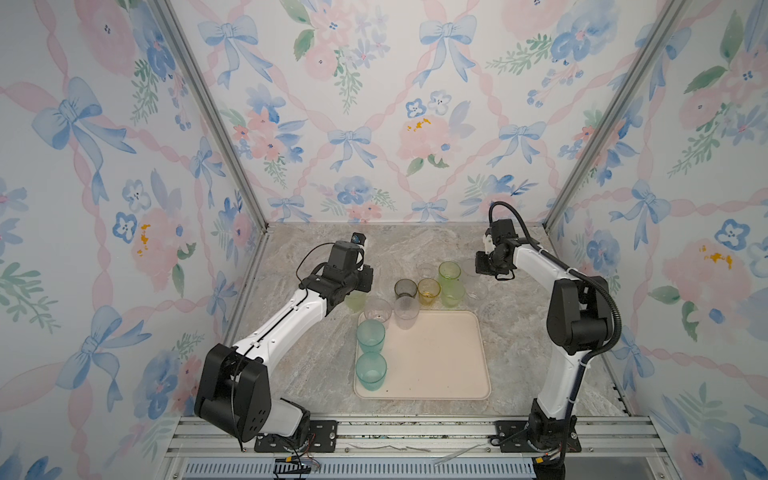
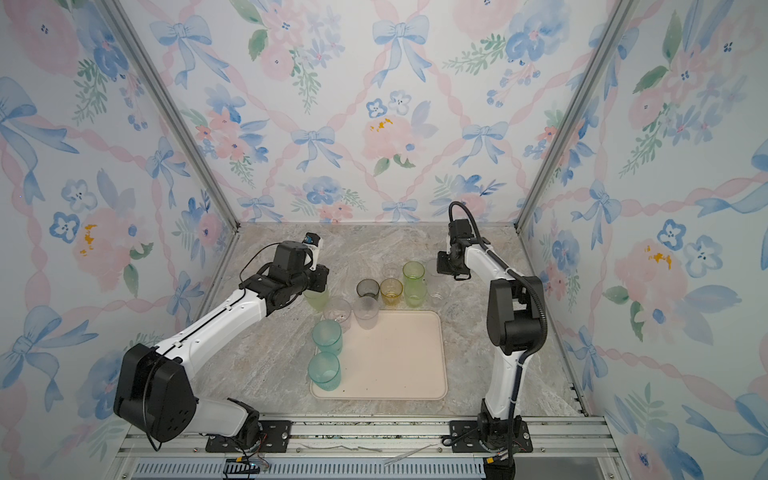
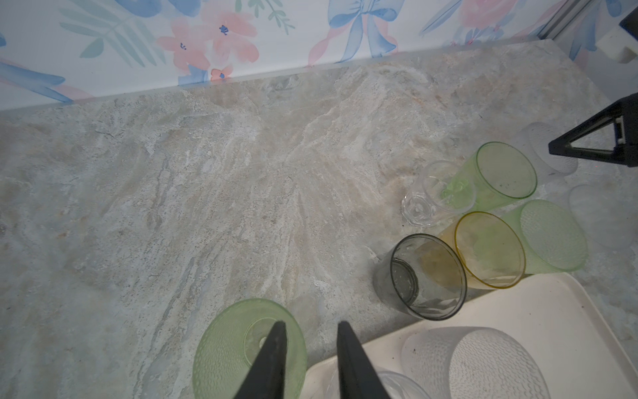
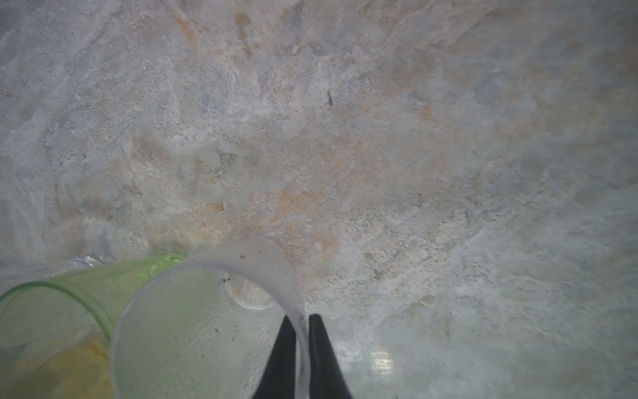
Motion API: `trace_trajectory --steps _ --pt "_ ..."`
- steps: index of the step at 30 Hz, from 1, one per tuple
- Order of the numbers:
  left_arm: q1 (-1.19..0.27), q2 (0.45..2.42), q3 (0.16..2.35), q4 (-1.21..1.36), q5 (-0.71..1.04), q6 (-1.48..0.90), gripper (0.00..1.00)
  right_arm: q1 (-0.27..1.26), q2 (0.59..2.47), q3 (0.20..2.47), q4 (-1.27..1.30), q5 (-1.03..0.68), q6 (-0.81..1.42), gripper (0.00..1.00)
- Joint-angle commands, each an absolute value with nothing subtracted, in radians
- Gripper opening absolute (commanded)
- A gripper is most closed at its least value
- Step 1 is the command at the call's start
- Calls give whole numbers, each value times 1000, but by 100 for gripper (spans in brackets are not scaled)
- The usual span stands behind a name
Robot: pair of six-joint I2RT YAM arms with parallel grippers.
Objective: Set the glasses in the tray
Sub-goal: 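Lower the right gripper onto the frosted cup rim and close, then carry the frosted cup with the right gripper over the tray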
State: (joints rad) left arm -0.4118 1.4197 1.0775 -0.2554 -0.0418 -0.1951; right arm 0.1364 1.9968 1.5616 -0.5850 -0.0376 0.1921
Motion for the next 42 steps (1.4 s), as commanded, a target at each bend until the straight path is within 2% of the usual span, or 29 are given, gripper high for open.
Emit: trace_trajectory --steps 1,10,25,35,42 --pt "-408 1431 1063 -245 -49 -178 28 150 2006 1587 -612 -12 186 8" --pt "-407 1425 1055 -245 -45 -183 28 148 1917 1534 -566 48 190 1" --pt "-407 1381 1035 -243 -32 -192 27 161 1620 1462 -589 104 153 1" --pt "-420 1381 1064 -239 -13 -198 27 403 1383 1371 -776 118 132 1" --pt "-445 1406 1114 -236 -5 -200 27 565 1366 1285 -795 121 192 1"
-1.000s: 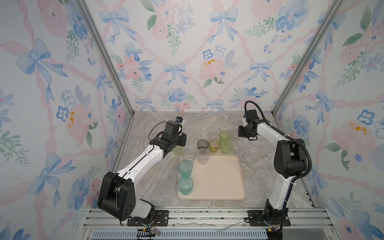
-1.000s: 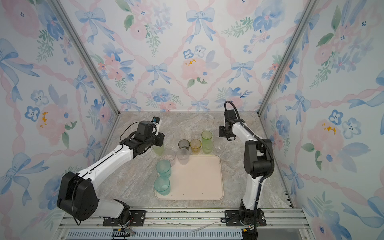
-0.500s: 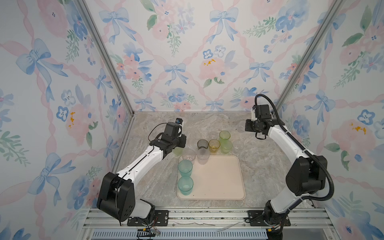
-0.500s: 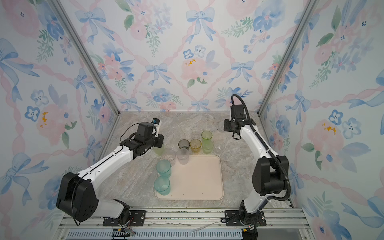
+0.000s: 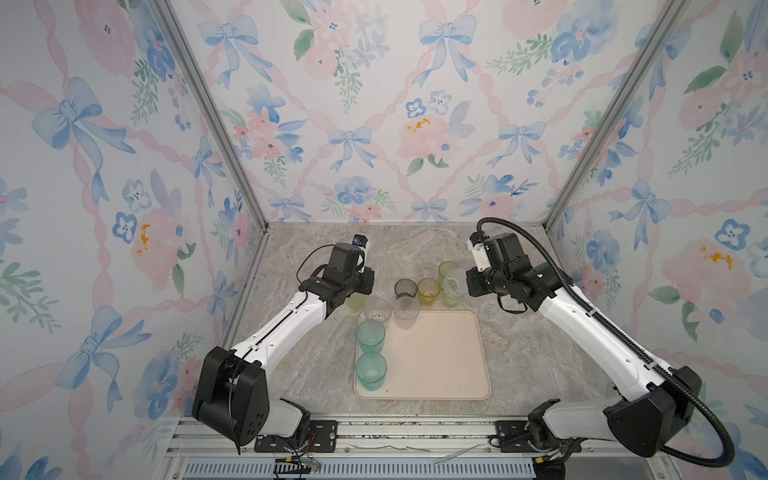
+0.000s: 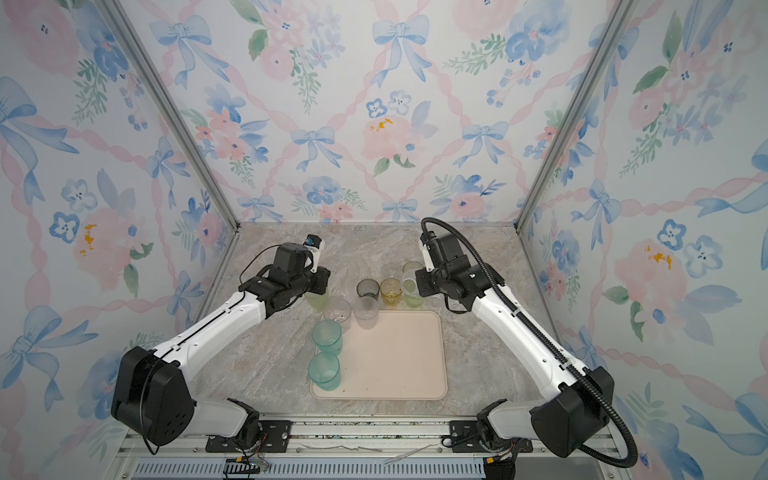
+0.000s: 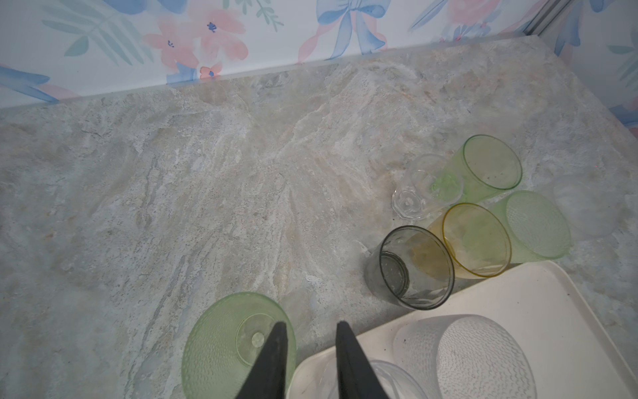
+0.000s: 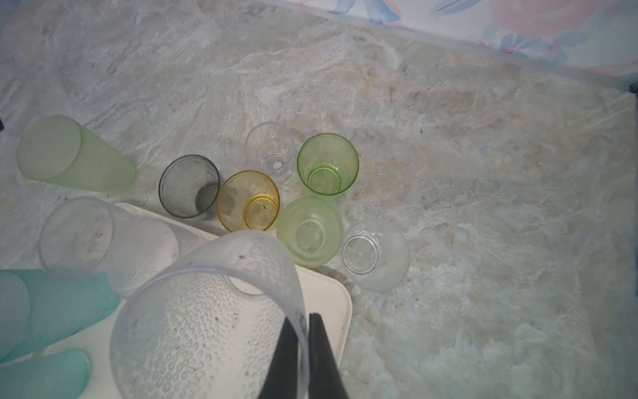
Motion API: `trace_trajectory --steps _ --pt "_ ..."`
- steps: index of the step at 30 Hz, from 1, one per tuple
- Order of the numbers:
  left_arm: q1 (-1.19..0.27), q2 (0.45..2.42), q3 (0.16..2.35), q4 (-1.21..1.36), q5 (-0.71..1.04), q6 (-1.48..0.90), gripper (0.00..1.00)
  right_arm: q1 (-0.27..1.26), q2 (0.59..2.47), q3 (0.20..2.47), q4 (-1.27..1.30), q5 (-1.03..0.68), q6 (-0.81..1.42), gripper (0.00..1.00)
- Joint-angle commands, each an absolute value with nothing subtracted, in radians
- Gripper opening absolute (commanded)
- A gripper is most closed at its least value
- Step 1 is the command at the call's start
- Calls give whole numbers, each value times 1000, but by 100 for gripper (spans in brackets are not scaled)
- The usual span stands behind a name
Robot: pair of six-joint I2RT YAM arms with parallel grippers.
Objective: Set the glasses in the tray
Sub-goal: 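Carry the frosted cup with the right gripper over the tray, then lower the frosted cup onto the tray and open the right gripper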
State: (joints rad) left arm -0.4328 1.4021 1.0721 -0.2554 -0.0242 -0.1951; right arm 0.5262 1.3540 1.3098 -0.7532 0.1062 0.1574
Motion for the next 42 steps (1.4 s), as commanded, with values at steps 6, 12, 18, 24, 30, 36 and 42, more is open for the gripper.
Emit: trace_trajectory --steps 6,12,18,24,30,36,42 --pt "-472 1427 1150 -236 -10 -197 28 640 1464 1275 -789 117 210 1" --pt "-481 1436 1154 -238 -14 -195 28 647 1558 1281 -778 85 218 1" --pt "-480 1441 1147 -239 -21 -192 28 649 1626 1287 -766 58 215 1" --pt "-480 1449 1143 -239 -25 -187 28 649 1687 1306 -764 48 210 1" --pt "-480 1454 1139 -239 -30 -183 28 650 1743 1343 -785 41 199 1" --pt "-481 1450 1128 -238 -39 -178 28 649 1765 1356 -777 47 196 1" --pt "-480 1451 1124 -238 -42 -175 29 643 1781 1371 -777 66 191 1"
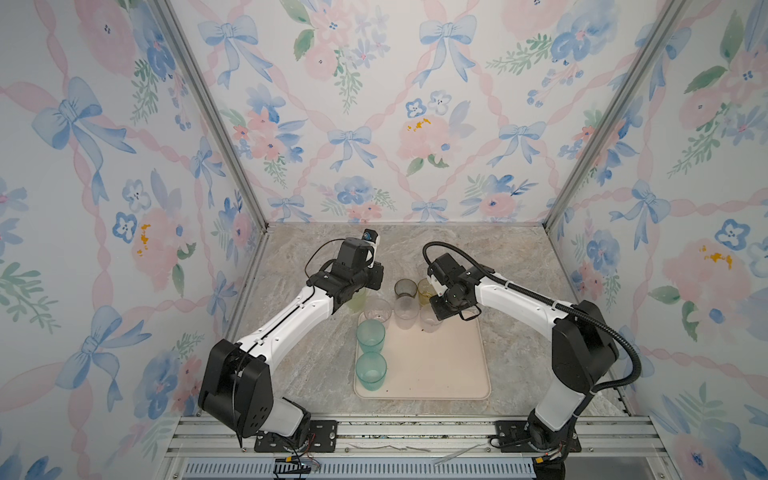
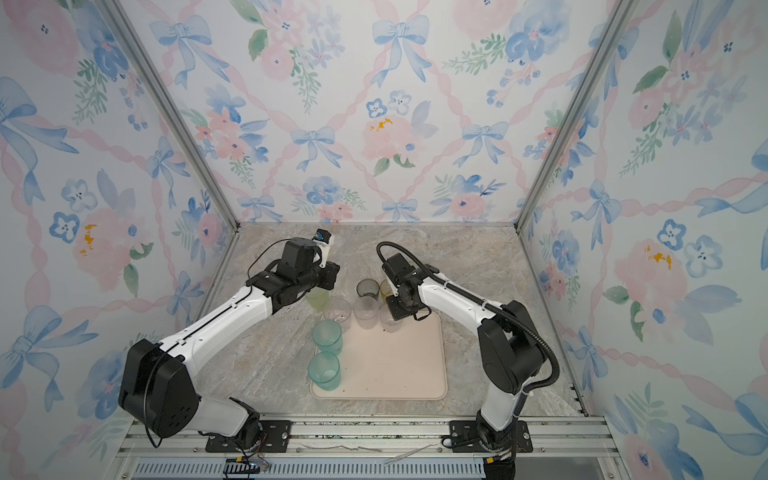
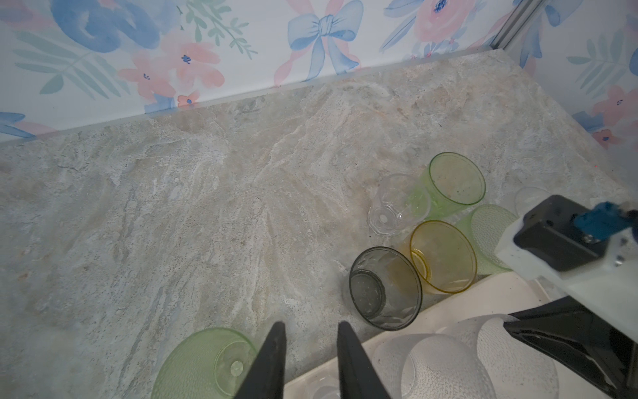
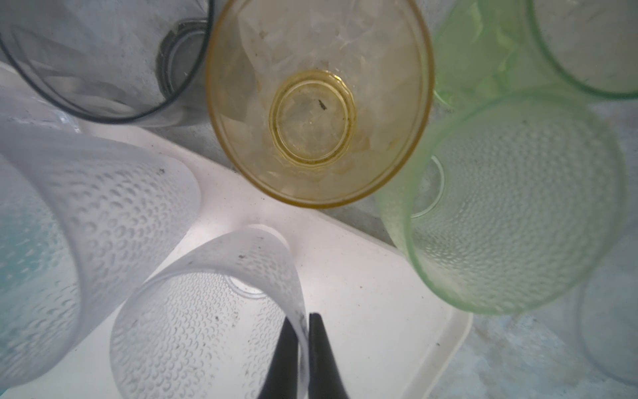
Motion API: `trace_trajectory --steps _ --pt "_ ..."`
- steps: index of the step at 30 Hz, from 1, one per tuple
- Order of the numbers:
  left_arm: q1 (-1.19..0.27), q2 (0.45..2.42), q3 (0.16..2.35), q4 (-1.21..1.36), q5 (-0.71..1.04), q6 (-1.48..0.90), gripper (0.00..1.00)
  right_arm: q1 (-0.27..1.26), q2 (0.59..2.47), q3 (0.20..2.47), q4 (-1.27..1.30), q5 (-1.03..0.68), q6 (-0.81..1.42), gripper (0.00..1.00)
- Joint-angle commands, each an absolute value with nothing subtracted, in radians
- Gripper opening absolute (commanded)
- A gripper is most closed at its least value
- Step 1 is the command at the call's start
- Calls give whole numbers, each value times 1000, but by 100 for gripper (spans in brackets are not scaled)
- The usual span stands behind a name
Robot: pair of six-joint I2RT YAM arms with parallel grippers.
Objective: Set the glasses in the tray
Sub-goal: 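Lower the frosted cup onto the tray and open the right gripper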
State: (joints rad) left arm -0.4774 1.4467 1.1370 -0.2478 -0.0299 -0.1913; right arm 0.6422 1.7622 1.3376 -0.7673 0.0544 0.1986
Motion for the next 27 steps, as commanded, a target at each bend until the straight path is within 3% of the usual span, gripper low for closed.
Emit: trace_trajectory --steps 1,18,27 --pt "-480 1452 1123 -238 -42 -175 29 641 1784 1374 -777 66 190 1" --pt "-480 1449 1124 -238 -38 -176 29 627 1790 1361 -766 80 193 3" --pt "-481 1441 1127 -240 -33 -175 30 624 1759 1361 -768 83 193 21"
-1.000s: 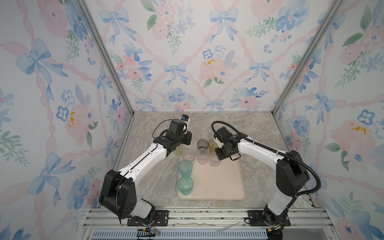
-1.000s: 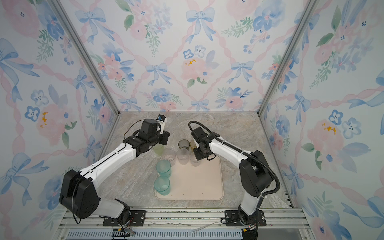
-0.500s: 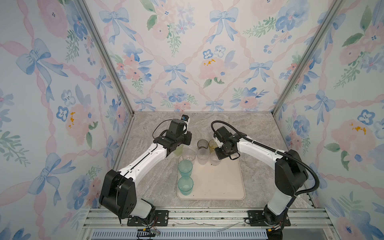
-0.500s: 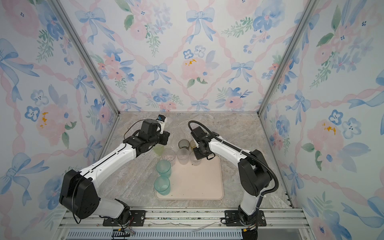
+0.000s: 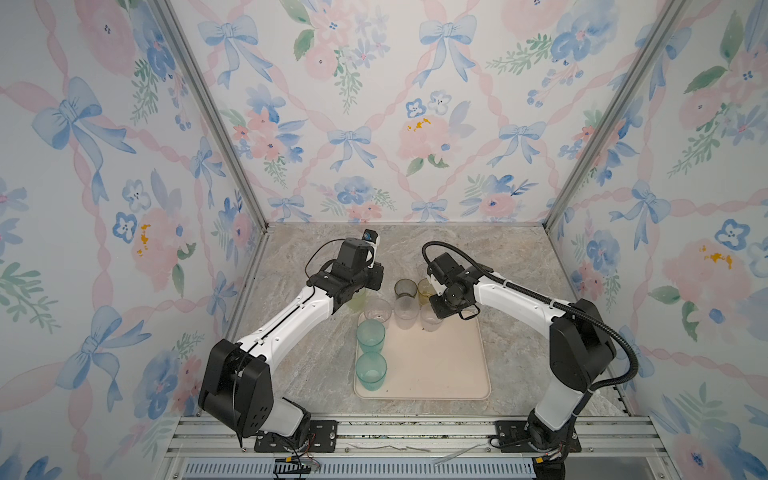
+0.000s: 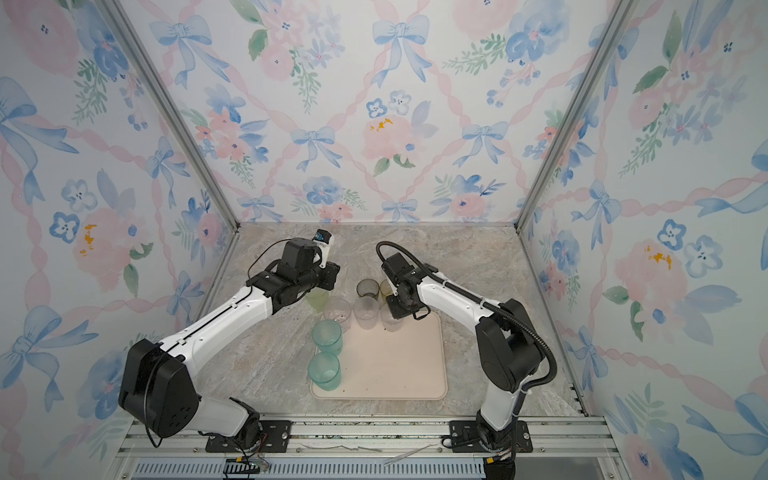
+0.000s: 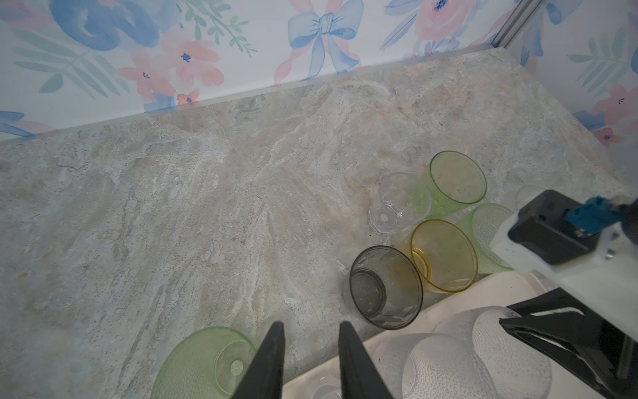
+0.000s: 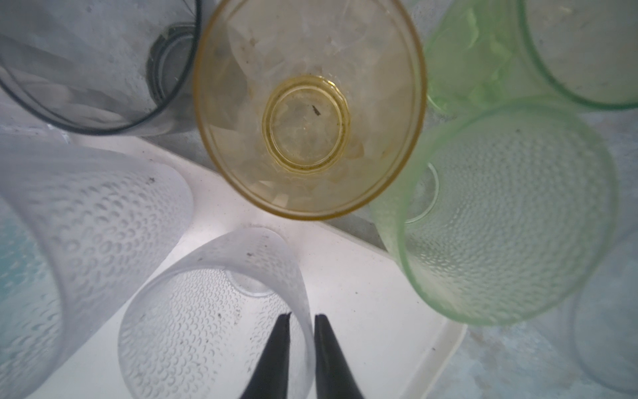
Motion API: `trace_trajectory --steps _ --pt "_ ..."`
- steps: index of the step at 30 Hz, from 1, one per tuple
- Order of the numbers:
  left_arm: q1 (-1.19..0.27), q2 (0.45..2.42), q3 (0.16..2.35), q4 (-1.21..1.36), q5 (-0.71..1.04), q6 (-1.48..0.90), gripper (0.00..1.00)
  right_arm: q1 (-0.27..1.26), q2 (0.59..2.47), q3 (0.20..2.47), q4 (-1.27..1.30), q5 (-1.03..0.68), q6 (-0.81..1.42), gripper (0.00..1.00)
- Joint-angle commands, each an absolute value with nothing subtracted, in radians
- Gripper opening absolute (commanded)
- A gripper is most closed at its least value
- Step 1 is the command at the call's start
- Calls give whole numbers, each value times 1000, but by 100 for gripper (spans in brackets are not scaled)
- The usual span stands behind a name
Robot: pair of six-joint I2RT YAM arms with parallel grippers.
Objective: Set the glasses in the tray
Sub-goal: 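Lower the frosted cup onto the tray and open the right gripper, then move the right gripper to a clear glass beyond the tray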
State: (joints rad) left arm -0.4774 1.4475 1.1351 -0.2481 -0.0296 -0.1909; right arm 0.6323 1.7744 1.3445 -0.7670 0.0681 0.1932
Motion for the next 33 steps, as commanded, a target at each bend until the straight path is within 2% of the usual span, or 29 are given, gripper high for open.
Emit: trace_trajectory --steps 1,15,25,33 --pt "-481 1442 1129 -239 -31 -175 30 624 1752 1361 -770 81 194 21" --pt "-490 1464 1165 -255 -2 -175 29 552 1528 1346 -783 95 184 32" --pt "-517 1527 1217 -271 6 -176 28 328 1467 1275 -802 157 173 31" --pt "-517 1537 1216 -270 6 -184 28 235 1485 1230 -772 142 179 30"
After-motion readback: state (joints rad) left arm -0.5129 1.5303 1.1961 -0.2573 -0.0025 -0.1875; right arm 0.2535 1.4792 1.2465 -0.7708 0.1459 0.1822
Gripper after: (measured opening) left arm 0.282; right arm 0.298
